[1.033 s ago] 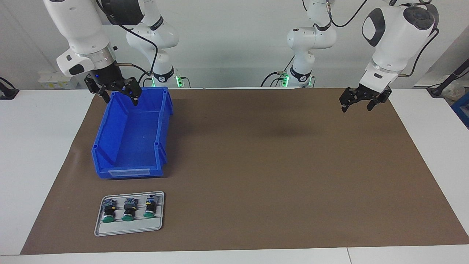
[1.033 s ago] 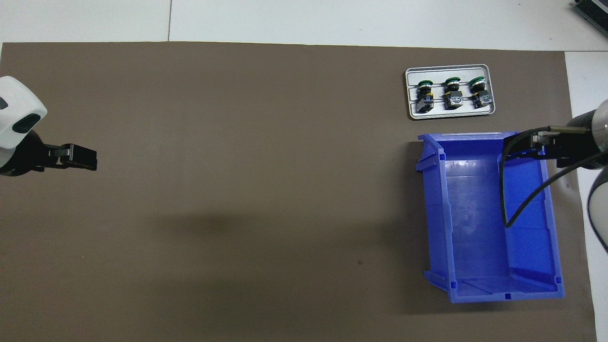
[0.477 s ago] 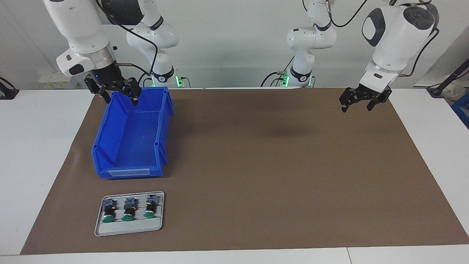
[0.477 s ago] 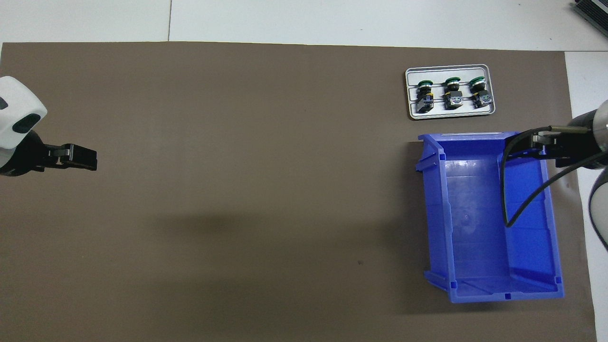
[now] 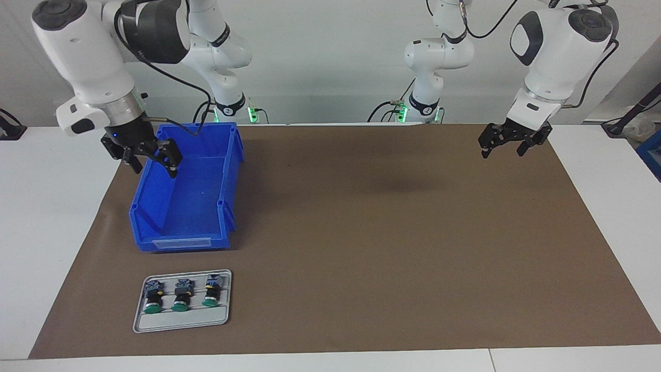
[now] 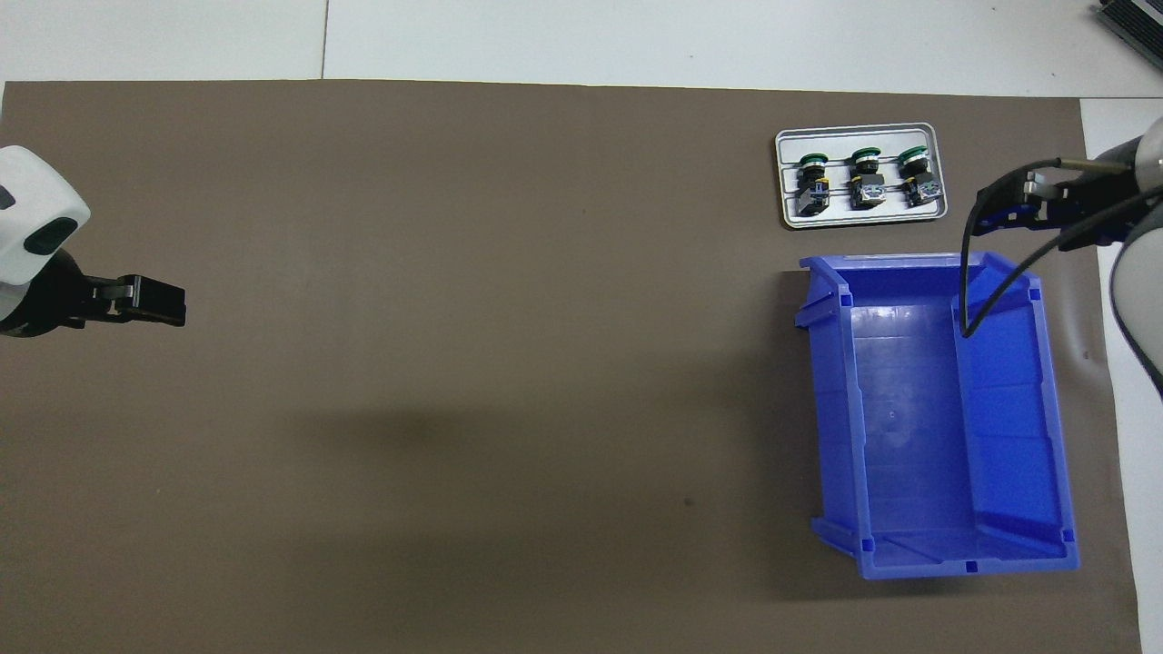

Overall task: Place and press button with both arms
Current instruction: 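Reach the right gripper to the middle green button on the tray, then grasp the middle green button with the right gripper and lift it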

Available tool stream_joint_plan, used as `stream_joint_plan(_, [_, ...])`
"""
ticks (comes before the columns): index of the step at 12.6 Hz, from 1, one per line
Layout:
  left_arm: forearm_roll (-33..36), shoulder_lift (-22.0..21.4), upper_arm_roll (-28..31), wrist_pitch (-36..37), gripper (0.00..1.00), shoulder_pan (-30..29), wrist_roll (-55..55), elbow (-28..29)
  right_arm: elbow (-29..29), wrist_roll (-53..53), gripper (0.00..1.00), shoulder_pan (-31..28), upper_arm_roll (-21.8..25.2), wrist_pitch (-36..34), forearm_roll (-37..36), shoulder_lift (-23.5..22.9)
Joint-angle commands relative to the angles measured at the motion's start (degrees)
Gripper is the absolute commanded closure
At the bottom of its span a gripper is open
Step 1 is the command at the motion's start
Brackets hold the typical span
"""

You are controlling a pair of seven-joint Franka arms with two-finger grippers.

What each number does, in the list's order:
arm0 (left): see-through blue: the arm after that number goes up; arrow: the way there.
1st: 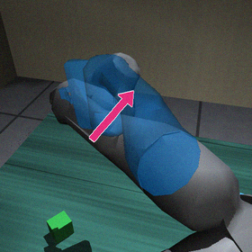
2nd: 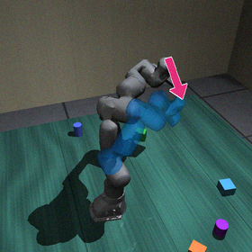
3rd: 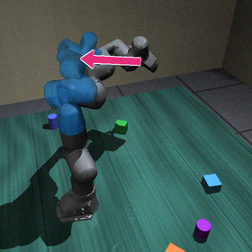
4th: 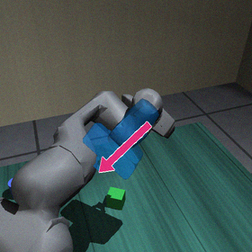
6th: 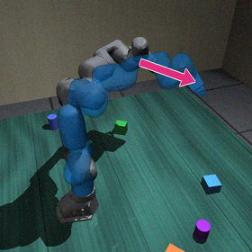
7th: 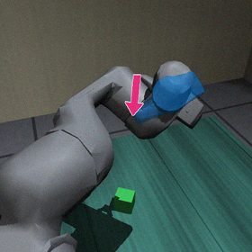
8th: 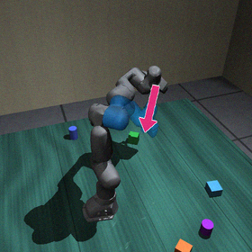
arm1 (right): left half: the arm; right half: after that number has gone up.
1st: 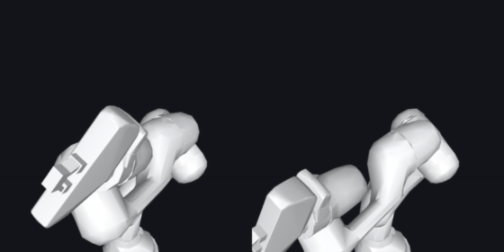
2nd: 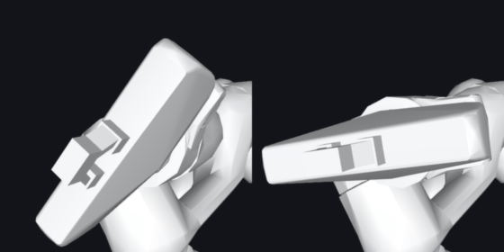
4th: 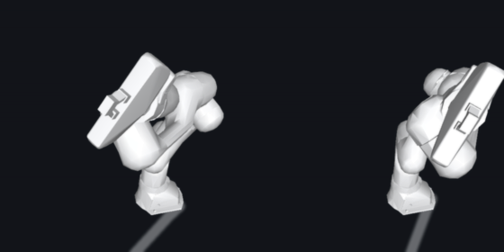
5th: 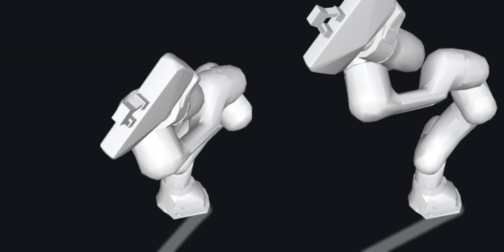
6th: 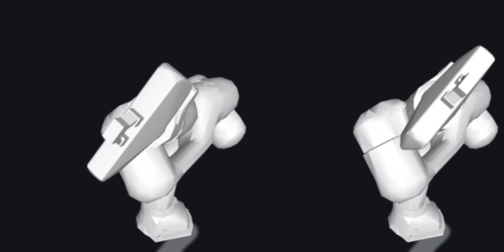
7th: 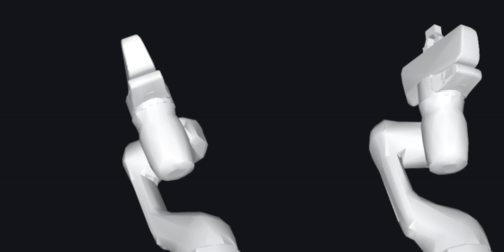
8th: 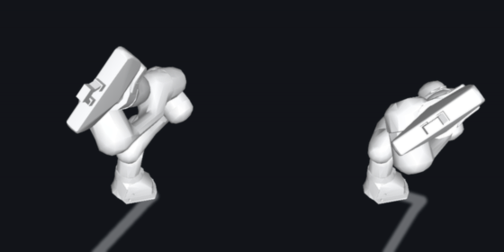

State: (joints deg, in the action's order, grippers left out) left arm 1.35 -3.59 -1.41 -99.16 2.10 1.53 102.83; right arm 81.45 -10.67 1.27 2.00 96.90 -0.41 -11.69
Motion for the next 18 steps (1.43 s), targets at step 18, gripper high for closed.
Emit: stream_joint_plan(18, [0.93,-1.51,-0.26,0.19,0.0,-0.26,0.58,1.41,-22.48,16.56,0.19,-5.48,-4.81,19.47,1.37,-37.8])
